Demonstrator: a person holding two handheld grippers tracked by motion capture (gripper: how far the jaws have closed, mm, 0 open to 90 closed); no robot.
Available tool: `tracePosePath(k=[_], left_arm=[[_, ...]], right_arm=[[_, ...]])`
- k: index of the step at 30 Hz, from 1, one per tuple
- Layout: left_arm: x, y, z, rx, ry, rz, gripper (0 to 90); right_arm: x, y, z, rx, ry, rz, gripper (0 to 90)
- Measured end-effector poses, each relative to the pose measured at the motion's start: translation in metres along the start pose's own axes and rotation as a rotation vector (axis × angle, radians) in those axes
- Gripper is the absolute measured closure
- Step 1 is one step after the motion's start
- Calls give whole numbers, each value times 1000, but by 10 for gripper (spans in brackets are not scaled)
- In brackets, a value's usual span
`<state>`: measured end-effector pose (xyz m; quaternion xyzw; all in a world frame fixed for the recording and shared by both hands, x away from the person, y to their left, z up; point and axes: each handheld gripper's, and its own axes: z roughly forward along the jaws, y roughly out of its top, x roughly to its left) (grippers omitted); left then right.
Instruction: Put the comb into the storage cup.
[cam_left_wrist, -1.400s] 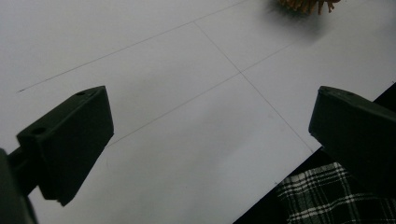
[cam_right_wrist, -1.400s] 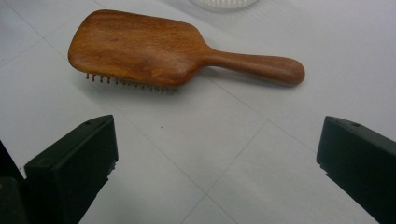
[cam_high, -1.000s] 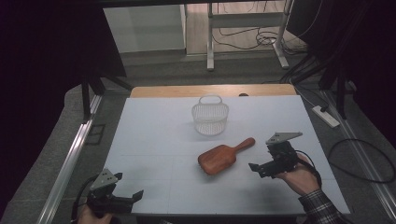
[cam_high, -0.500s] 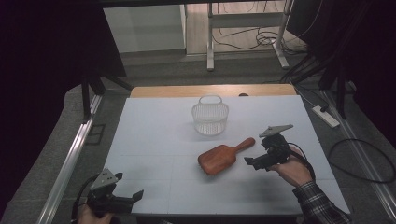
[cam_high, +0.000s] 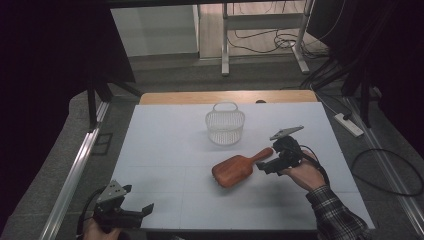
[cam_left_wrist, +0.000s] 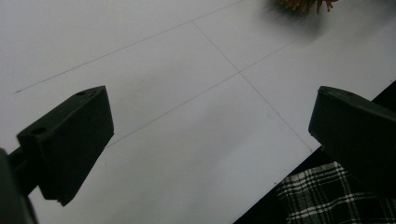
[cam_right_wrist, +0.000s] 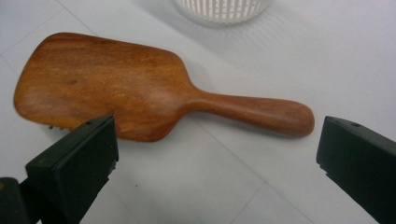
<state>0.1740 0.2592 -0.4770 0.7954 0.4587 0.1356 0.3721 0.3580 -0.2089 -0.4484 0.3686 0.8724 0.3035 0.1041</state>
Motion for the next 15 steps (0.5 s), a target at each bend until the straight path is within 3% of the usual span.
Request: tracePosePath(k=[15], left_arm=[[1,0,0,0,-4,-2,8]], right_arm=[[-4,23,22,24,-23,28,0]])
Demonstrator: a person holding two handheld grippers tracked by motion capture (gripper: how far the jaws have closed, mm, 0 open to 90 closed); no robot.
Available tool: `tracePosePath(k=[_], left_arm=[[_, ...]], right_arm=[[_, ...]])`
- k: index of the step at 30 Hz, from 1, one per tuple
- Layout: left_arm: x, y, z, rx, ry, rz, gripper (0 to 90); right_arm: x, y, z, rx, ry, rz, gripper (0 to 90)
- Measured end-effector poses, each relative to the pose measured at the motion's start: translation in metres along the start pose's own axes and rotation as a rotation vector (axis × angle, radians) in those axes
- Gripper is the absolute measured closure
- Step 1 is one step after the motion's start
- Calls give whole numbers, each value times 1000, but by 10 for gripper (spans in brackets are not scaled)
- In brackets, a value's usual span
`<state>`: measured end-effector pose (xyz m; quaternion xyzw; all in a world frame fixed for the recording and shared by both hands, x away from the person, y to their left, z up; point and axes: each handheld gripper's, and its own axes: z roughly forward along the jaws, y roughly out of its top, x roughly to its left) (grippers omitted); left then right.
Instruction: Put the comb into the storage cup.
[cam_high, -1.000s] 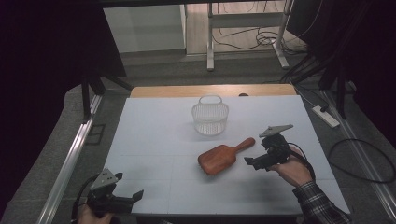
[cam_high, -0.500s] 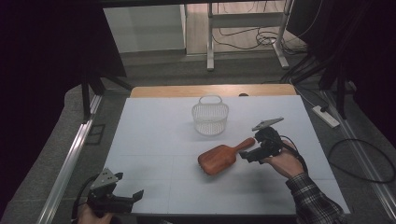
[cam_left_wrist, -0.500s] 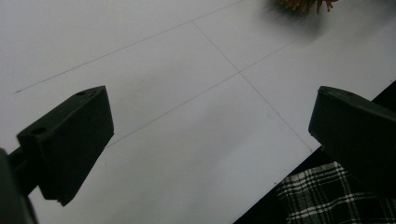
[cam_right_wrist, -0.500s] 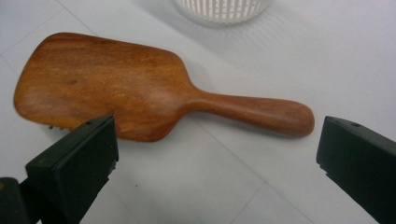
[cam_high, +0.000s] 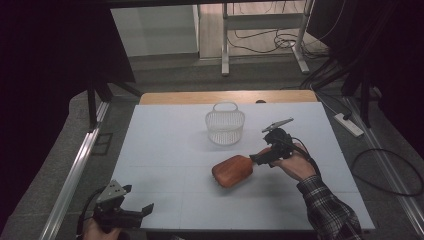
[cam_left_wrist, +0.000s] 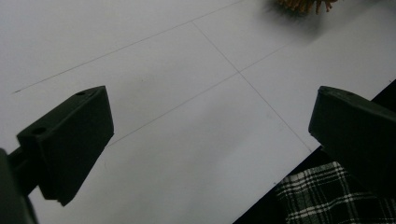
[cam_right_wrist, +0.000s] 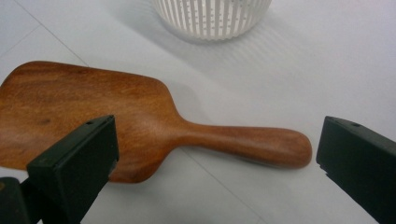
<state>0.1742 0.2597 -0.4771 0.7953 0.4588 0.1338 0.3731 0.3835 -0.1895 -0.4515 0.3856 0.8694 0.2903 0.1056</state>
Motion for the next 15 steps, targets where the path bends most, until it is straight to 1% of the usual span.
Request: tracePosePath(k=[3,12,15], left_arm=[[0,0,0,0,-1,0,8],[0,0,0,2,-2,2,8],[0,0,0,3,-2,3,8]], right_arm=[[-2,3,4,12,0,6,0],[-6,13,18,39,-21,-11,0],[-7,16,22,47,-26,-10,0]])
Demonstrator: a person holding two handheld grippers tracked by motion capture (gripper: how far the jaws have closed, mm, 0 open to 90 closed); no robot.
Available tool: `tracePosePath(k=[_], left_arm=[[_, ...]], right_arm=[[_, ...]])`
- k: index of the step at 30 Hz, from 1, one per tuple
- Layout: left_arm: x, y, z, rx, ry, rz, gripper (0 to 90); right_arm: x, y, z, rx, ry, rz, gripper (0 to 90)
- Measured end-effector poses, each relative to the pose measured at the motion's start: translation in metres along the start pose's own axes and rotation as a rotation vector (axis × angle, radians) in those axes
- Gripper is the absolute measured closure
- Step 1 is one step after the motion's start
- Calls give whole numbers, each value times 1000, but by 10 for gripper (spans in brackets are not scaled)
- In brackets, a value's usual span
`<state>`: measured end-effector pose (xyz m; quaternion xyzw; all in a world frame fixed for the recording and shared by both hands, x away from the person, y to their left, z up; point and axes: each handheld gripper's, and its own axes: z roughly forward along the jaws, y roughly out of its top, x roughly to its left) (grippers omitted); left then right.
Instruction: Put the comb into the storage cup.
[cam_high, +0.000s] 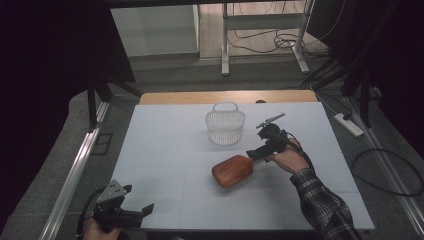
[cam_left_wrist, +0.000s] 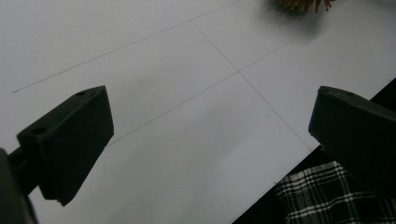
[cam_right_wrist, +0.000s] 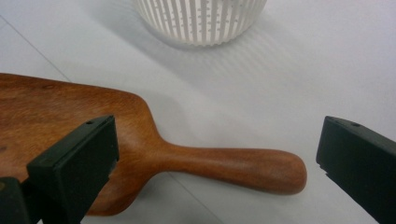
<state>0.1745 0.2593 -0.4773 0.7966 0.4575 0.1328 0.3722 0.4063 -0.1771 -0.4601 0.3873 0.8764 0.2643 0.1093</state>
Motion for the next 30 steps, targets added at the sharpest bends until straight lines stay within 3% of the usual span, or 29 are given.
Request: tracePosePath(k=[4,13,15,16,17,19,20,26,28,30], left_arm=[[0,0,0,0,0,0,8],[0,0,0,-2,-3,-3,9],[0,0,0,-1,-4,-3,9],[0,0,0,-1,-4,-2,10],[0,0,0,0,-4,-1,10],[0,0,0,1,-4,1,10],[0,0,0,2,-4,1,10],[-1,0,1,9,-2,8,15],[-1,1,1,10,-2,11,17],[-1,1,2,11,-2,13,18]], right_arm=[[-1,5,7,11,11,14,0],[-1,16,21,59,-12,4,0],[-1,17,23,61,-9,9,90],[-2,17,23,65,-4,6,184],[-2,17,23,65,-4,6,184],[-4,17,22,76,27,1,412],[-4,17,22,76,27,1,412],[-5,19,20,83,64,-17,817],[-5,19,19,78,68,-29,895],[-4,19,19,72,72,-35,899]])
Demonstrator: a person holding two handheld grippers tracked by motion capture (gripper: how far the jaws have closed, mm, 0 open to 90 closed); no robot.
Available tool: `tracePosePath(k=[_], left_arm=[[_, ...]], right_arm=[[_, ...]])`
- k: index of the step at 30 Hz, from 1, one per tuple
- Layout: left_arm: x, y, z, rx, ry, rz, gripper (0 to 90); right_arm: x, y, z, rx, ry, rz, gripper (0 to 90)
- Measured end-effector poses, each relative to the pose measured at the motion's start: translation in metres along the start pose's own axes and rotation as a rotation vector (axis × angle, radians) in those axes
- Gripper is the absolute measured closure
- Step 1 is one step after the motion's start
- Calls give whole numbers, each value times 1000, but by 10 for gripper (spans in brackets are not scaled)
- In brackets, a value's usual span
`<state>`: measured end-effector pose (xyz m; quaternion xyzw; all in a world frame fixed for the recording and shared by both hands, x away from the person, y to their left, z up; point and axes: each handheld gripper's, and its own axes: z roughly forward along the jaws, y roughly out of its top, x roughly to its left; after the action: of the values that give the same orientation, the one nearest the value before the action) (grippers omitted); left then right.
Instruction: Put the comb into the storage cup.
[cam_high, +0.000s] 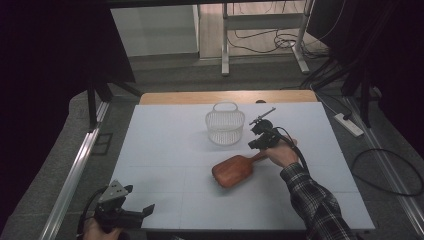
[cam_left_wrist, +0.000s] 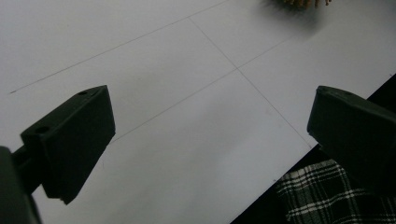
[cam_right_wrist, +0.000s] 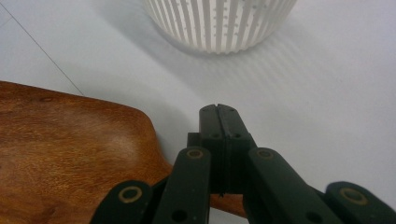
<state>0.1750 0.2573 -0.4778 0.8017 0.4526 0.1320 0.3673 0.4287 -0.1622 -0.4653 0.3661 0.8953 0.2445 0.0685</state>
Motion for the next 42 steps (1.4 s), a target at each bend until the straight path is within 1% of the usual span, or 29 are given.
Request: tracePosePath(k=[3,7,14,17,23,30,31,34,36,42], left_arm=[[0,0,0,-1,-4,-2,19],[1,0,-1,-4,-5,-7,18],[2,-1,-2,-10,-10,-14,16],[2,-1,-2,-16,-11,-22,13],[2,-1,-2,-16,-11,-21,13],[2,-1,-2,-17,-11,-21,13],[2,-1,-2,-16,-11,-21,13],[2,-1,-2,-14,-10,-18,14],[2,-1,-2,-13,-10,-16,14],[2,-1,-2,-11,-9,-14,14]], right_arm=[[0,0,2,2,-9,-13,899],[-1,-1,8,16,-21,-8,899],[-3,-7,19,39,-15,8,899],[-2,-11,27,47,-18,-3,899],[-3,-17,33,65,-17,-2,899],[-1,-21,27,68,-8,-6,899],[-1,-23,27,67,-7,-11,899],[0,-30,23,63,-5,-4,899],[0,-32,21,65,-2,-2,899],[5,-44,14,71,-1,-19,899]])
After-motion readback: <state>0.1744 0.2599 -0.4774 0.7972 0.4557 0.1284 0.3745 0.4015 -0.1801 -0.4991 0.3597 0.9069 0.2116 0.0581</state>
